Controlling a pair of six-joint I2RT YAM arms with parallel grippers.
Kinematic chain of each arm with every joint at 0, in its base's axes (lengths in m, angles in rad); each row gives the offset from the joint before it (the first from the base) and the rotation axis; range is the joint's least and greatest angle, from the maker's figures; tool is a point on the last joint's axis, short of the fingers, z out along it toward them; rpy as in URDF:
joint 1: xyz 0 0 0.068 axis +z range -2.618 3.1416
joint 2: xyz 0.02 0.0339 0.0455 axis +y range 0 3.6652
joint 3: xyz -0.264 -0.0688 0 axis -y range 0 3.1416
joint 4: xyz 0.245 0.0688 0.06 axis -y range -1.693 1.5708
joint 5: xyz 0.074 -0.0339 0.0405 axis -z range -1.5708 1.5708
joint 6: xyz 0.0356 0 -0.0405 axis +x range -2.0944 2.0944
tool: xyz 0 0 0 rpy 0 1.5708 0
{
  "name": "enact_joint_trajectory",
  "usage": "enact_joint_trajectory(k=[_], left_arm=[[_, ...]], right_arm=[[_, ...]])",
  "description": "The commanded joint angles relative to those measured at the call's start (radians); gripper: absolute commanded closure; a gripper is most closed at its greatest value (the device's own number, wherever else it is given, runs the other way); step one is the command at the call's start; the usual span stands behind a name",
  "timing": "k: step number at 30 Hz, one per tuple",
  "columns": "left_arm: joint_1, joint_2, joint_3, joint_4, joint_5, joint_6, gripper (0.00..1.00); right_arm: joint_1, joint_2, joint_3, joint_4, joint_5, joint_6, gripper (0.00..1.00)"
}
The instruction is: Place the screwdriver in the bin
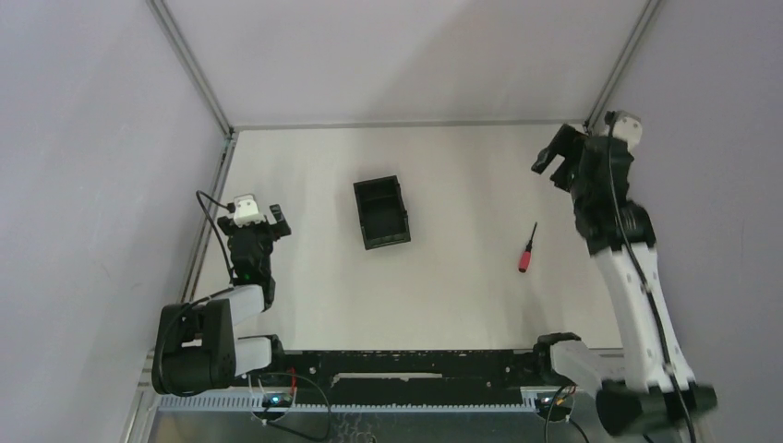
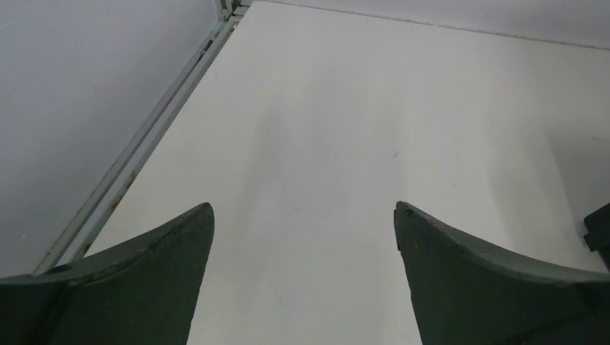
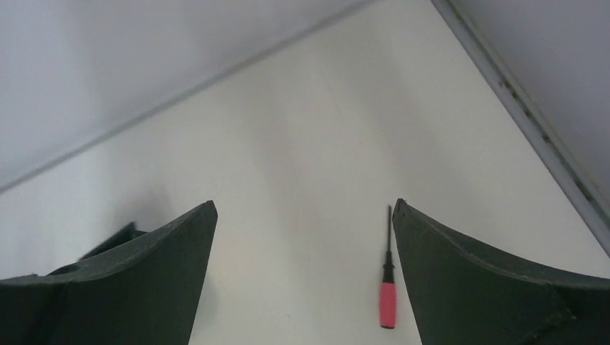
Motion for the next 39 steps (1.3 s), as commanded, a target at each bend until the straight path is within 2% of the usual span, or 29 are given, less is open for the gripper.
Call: enact_joint_trajectory(k=[1,4,11,20,25,26,27,28,29,33,39], left_arm=[[-0.006,-0.012,0.011,0.023,-0.004,-0.007,0.00],[-0.005,-0.013,0.010,0.022,-0.003,-0.006,0.00],[-0.006,-0.012,0.011,0.022,-0.003,-0.007,0.00],[-0.006,-0.012,0.011,0.023,-0.004,-0.007,0.00],[-0.006,-0.012,0.011,0.022,-0.004,-0.006,0.00],[-0.006,-0.013,0.011,0.023,-0.004,-0.006,0.00],[-0.006,-0.012,0.011,0.023,-0.004,-0.006,0.00],[-0.006,-0.012,0.012,0.023,-0.003,-0.007,0.00],[-0.006,-0.013,0.011,0.022,-0.004,-0.007,0.00],[-0.006,-0.012,0.011,0.022,-0.003,-0.007,0.00],[-0.006,-0.012,0.010,0.022,-0.004,-0.006,0.00]], right_arm=[[-0.173,0.236,0.074,-0.270,-0.203,-0.020,0.00],[-0.205,0.388,0.057,-0.274,-0.248,-0.051,0.03],[-0.210,0.712,-0.009,-0.191,-0.254,-0.074,0.24],[-0.210,0.830,-0.125,-0.078,-0.274,-0.075,0.39],[-0.209,0.838,-0.146,-0.076,-0.282,-0.098,0.59],[-0.209,0.836,-0.146,-0.079,-0.283,-0.106,0.66],[-0.209,0.831,-0.145,-0.081,-0.289,-0.116,0.78],[-0.209,0.822,-0.140,-0.085,-0.297,-0.129,0.94],[-0.209,0.812,-0.131,-0.093,-0.303,-0.140,1.00],[-0.209,0.767,-0.040,-0.185,-0.305,-0.170,1.00],[-0.210,0.730,0.187,-0.432,-0.337,-0.166,1.00]])
